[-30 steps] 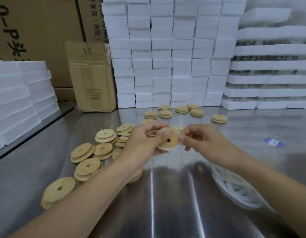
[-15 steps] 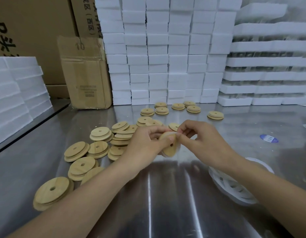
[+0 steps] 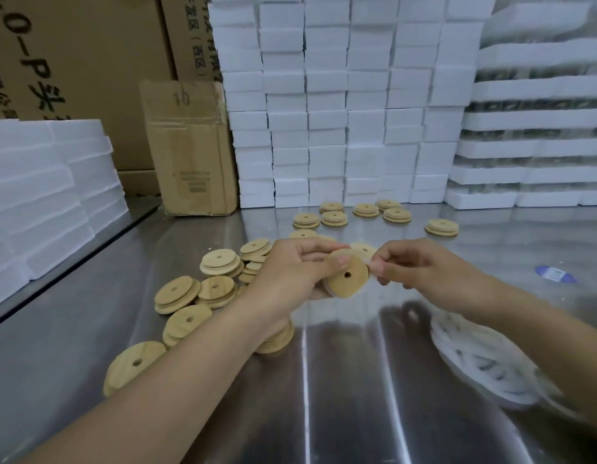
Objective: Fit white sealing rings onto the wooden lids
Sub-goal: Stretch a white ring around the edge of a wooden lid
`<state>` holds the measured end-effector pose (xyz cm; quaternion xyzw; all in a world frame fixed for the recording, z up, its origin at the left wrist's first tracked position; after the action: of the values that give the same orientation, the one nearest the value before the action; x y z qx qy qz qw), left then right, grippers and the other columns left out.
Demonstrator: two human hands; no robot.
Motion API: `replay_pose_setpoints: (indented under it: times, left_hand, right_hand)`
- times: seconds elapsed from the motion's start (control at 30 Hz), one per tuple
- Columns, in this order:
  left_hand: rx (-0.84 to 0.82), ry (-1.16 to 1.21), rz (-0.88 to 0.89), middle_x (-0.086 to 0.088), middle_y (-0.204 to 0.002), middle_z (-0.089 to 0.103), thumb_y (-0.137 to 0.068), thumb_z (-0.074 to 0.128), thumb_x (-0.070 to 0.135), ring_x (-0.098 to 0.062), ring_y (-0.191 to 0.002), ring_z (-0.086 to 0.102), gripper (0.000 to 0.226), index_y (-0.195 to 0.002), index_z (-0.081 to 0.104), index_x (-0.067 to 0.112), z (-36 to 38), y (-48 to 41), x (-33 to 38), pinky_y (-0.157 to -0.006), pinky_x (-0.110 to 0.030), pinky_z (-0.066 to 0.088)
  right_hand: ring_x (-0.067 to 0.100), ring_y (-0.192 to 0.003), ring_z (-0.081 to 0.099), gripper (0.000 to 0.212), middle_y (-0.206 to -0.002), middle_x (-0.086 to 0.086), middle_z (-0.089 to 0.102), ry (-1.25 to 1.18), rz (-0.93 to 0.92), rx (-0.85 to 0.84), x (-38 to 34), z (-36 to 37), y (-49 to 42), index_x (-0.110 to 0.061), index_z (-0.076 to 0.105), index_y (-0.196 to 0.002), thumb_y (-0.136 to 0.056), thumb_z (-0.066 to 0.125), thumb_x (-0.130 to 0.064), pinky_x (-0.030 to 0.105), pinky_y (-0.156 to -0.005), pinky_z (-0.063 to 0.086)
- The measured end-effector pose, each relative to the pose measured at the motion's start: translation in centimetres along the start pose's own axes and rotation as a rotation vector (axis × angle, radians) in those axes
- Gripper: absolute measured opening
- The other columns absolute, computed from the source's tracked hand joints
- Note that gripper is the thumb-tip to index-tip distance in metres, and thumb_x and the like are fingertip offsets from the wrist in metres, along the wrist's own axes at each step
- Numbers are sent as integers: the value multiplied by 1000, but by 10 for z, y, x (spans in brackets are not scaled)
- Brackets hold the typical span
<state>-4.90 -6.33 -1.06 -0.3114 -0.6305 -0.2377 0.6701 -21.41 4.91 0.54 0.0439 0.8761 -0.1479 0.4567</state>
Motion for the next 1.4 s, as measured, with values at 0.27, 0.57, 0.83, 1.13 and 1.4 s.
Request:
replay_pose_setpoints:
  times: [0.27,0.57,0.83,1.13,1.4]
  left_hand:
    - [89,218,8,-13,-113,81,-99,73,15,-32,-109,77,24,-122,70,8,3,-2,0,-96,-53,62]
    - [33,9,80,-9,-101,83,-96,78,18,-24,-95,80,21,-116,73,12,10,1,1,-93,-49,64]
    - [-25,-111,92,-9,-95,83,-93,81,17,-20,-92,80,19,-111,80,11,12,3,3,-85,-38,66]
    - [-57,-153,135,-2,-98,84,-89,85,25,-15,-94,79,19,-107,81,22,14,5,11,-81,-35,62]
    - [79,18,168,-9,-101,82,-92,81,15,-20,-88,76,18,-109,82,20,5,9,12,-78,-41,66]
  right_hand:
    - [7,-79,69,20,-86,0,78,-141,56,153,-2,2,3,-16,74,-94,-96,73,-36,28,-73,50]
    - [9,-84,69,12,-83,-8,74,107,-191,318,-21,3,8,-21,73,-87,-97,72,-17,11,-68,44]
    - [10,-90,66,9,-88,-10,72,132,-214,273,-23,5,9,-23,75,-88,-97,73,-22,14,-70,44]
    - [-2,-102,66,12,-102,-14,72,-220,-72,442,-28,-20,10,-21,76,-83,-95,75,-18,16,-89,50]
    - [4,-60,53,13,-77,-12,63,-912,239,956,21,-121,33,-26,62,-85,-97,66,-28,20,-59,39]
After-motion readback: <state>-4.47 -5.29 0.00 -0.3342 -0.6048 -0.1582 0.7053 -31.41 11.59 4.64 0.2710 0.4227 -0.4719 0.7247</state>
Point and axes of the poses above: each hand's wrist, its own y-axis away from the middle knuckle, its own z-axis out of the palm, x = y × z, the point moved 5 cm from there along -y, towards the middle knuckle
